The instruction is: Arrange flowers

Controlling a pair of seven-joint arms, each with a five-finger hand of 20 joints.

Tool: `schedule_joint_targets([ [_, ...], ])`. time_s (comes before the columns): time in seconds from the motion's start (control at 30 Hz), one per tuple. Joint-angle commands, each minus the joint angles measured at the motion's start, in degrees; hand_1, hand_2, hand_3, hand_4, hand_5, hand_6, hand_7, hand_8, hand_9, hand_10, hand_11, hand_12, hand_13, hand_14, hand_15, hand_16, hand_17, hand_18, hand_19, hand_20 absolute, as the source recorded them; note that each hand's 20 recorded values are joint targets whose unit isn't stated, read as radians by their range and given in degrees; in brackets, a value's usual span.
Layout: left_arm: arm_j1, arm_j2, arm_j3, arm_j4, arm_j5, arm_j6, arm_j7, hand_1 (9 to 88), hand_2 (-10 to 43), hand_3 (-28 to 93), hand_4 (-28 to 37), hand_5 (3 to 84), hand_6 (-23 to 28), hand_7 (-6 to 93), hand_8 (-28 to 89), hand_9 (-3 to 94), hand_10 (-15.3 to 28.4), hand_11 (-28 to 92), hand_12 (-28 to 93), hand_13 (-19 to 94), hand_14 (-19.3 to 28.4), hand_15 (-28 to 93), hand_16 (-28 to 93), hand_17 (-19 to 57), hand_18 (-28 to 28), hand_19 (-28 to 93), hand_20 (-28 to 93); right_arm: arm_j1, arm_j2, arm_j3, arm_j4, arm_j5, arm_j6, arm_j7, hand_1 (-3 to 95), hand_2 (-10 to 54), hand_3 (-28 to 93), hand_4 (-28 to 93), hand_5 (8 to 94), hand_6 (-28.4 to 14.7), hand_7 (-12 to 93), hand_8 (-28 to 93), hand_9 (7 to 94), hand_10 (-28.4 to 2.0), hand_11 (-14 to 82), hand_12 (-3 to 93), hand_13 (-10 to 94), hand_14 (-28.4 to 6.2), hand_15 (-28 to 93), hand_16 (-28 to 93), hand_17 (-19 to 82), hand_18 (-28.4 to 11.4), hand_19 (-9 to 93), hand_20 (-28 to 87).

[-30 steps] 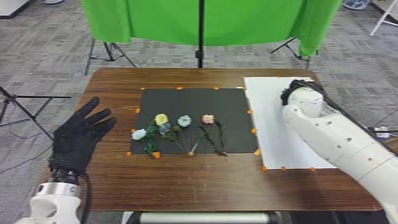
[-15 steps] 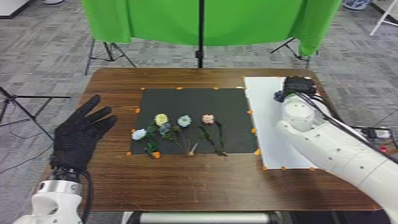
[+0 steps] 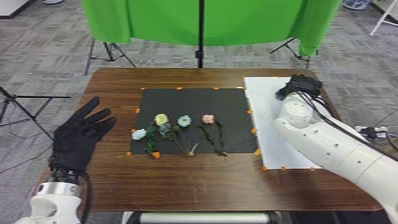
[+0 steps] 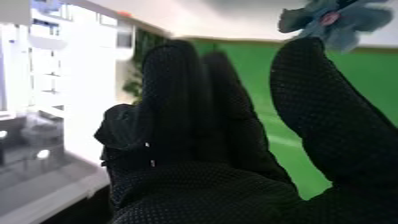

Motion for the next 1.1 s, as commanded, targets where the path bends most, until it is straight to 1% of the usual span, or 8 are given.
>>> schedule_joint_targets([
  [0.03,0.57,-0.66,-0.14,0.04,0.47,-0.57,-0.78,24.7,6.7,78,-22.8,35.2,8.6,14.5,-10,35.2,21.1,27,12,27,28.4,57,-9,-6.6,28.4,63,-2,0.1,-1.29,1.27,-1.78,0.67,-1.79,-4.24,32.7,-9.5,89,-28,42.9,-11.0,13,-12,46.0,-21.1,30.6,13.2,42,-16.9,82,6,23,-24.4,93,63],
  [0.17,0.52,-0.45,-0.02,0.09,0.28,-0.25,-0.41,24.7,6.8,78,-22.8,35.2,8.7,14.4,-10,35.2,21.1,27,12,27,28.4,57,-9,-6.7,28.4,64,-2,-1.19,-1.5,2.67,-1.99,0.63,-3.35,-5.3,33.6,-9.5,86,-28,40.2,0.1,17,-15,49.2,-17.6,26.8,13.3,44,-15.8,79,5,21,-24.7,93,61],
  [0.27,0.43,-0.73,-0.11,0.16,0.44,-0.76,-0.73,24.8,6.9,78,-22.8,35.2,8.7,14.4,-10,35.2,21.1,27,12,27,28.4,57,-9,-6.7,28.4,64,-2,-2.3,-1.95,3.96,-1.54,-0.3,-6.0,-4.53,38.8,-9.5,82,-28,52.0,4.7,18,-15,62.4,-12.4,24.8,14.2,55,-11.2,74,9,22,-24.8,92,58],
  [0.43,0.85,-0.72,-0.16,0.02,0.4,-0.5,-0.55,24.7,6.9,78,-22.9,35.3,8.7,14.2,-10,35.2,21.1,27,12,27,28.4,57,-9,-6.7,28.4,63,-3,-4.29,-1.05,4.6,-1.79,-1.17,-5.69,-4.56,55.0,-9.5,66,-28,79.3,4.8,17,-3,88.3,-6.3,10.9,30.3,73,-3.3,66,25,30,-24.3,93,57],
  [0.53,1.23,-0.95,-0.68,-0.15,0.47,-0.48,-0.77,24.6,6.9,78,-22.9,35.3,8.7,14.2,-10,35.2,21.0,27,12,27,28.4,57,-9,-6.7,28.4,63,-3,-4.14,0.42,3.06,-2.99,-1.32,-0.78,-5.27,61.6,-9.5,61,-28,89.2,4.1,19,2,93.5,-3.4,17.6,31.2,81,-1.6,67,25,35,-23.7,93,59],
  [0.6,1.31,-1.12,-0.93,-0.25,0.61,-0.44,-1.2,24.5,6.9,78,-22.9,35.3,8.7,14.2,-10,35.2,21.0,27,12,27,28.4,57,-9,-6.7,28.4,63,-3,-3.75,1.8,1.92,-4.95,-0.09,3.05,-4.94,61.8,-9.5,62,-28,90.6,3.8,18,2,93.7,-2.8,19.8,30.4,82,-1.2,67,24,37,-23.3,93,60],
  [0.87,1.74,-0.87,-0.8,-0.36,0.33,-0.03,-0.42,24.6,7.0,78,-23.0,35.3,8.8,14.1,-10,35.3,21.1,27,12,27,28.4,57,-9,-6.7,28.4,63,-3,-4.1,4.58,2.06,-15.09,0.36,11.22,-6.4,60.7,-9.5,67,-28,92.0,2.1,18,3,93.7,-4.1,22.1,30.4,84,-1.5,66,24,39,-24.0,93,62],
  [1.1,2.18,-0.3,-0.54,-0.22,0.08,-0.17,0.69,24.7,7.1,78,-23.1,35.4,8.8,14.2,-10,35.3,21.1,27,12,27,28.4,57,-9,-6.7,28.4,63,-3,-15.97,2.33,12.53,-28.25,-2.22,2.93,-12.28,58.4,-9.5,72,-28,92.1,1.5,18,4,93.7,-4.7,22.4,30.7,84,-1.8,66,25,39,-24.5,93,63],
])
